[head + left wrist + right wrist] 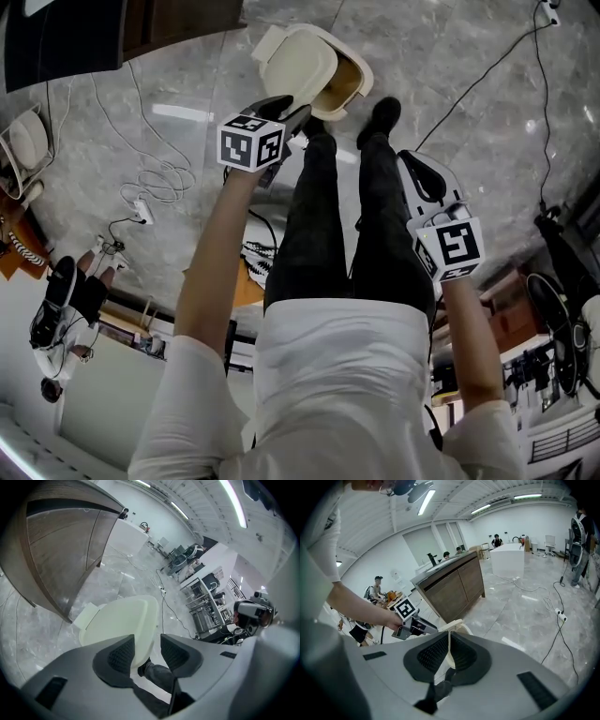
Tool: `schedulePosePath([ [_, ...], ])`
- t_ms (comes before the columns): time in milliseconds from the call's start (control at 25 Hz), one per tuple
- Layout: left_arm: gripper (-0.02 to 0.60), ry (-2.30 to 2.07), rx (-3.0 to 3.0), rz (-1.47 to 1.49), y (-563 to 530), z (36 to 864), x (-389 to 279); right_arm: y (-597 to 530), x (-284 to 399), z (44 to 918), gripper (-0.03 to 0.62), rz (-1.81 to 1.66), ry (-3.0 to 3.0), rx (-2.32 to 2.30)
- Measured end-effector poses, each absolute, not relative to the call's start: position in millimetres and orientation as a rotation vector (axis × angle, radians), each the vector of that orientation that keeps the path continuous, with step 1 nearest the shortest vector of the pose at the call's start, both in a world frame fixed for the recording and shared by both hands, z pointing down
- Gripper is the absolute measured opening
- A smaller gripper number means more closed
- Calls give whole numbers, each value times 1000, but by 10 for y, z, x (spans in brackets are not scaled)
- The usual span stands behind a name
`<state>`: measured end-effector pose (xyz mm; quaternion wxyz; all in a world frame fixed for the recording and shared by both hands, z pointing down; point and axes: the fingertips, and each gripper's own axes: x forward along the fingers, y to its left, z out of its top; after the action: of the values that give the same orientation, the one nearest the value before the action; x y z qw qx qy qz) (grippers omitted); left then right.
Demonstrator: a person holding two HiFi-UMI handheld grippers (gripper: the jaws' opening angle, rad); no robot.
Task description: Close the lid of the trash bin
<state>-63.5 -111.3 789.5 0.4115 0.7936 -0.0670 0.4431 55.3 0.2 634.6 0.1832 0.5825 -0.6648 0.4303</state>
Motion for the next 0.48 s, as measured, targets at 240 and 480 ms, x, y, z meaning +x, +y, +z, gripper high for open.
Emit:
schedulePosePath([
  [240, 173, -149, 1980, 1145, -898, 8014, -561, 89, 689, 6455, 34, 1238, -1866, 1649],
  [480, 173, -148, 1972, 1166, -717, 8136, -509, 177, 802, 6554, 34, 1254, -1854, 1649],
])
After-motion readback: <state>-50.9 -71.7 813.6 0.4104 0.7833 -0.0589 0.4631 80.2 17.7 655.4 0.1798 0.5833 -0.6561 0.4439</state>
